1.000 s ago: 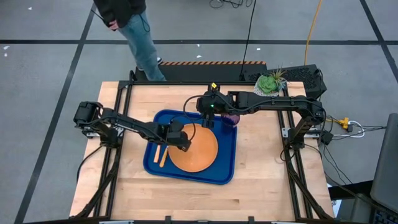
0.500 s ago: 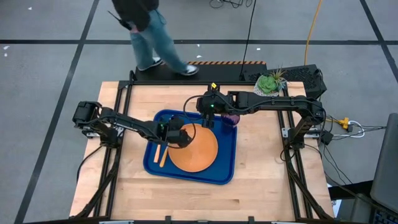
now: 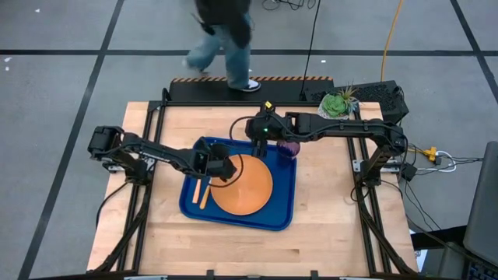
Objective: Pick and place plate/cup/fork/spoon on tray
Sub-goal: Adjust the blue serving tray
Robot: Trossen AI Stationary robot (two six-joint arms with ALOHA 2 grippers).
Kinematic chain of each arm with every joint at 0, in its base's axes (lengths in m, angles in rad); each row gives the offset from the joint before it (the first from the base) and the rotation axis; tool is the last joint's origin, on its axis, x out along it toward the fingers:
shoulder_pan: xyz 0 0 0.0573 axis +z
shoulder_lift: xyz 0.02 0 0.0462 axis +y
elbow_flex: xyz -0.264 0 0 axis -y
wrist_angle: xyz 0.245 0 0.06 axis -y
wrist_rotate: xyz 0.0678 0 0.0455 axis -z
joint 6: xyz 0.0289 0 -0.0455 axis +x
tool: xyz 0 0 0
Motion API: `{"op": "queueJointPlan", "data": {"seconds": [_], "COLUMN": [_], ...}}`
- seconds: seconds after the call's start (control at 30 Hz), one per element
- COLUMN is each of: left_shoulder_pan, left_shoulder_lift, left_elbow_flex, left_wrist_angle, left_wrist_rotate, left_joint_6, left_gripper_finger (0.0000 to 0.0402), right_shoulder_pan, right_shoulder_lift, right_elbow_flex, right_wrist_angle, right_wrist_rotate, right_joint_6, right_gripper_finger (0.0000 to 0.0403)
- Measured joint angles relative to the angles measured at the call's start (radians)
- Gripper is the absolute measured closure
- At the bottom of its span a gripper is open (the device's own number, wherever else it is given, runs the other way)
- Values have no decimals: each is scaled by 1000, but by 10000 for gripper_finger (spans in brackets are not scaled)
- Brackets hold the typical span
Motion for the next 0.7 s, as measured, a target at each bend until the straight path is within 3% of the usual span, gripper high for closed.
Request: {"op": "queueJointPlan", "data": {"seconds": [0.2,0.3,0.57,0.7], "left_shoulder_pan": [39,54,67,81], "left_shoulder_lift": [0,0,0,0], "left_elbow_flex": [0,0,0,0], "left_wrist_angle": [31,44,95,179], "left_wrist_rotate": [-54,-46,-32,-32], "left_joint_6": [84,173,200,293], "left_gripper_finger": [202,202,202,202], "right_shoulder_pan": [-3,2,20,23], "right_shoulder_lift": [0,0,1,1], "right_elbow_flex": [-3,-45,-181,-192], "right_wrist_angle": [30,111,385,455], "right_wrist_rotate": [0,-1,-1,-2], "right_joint_6": [42,22,-130,-146], "right_gripper_finger": [218,218,218,218]}}
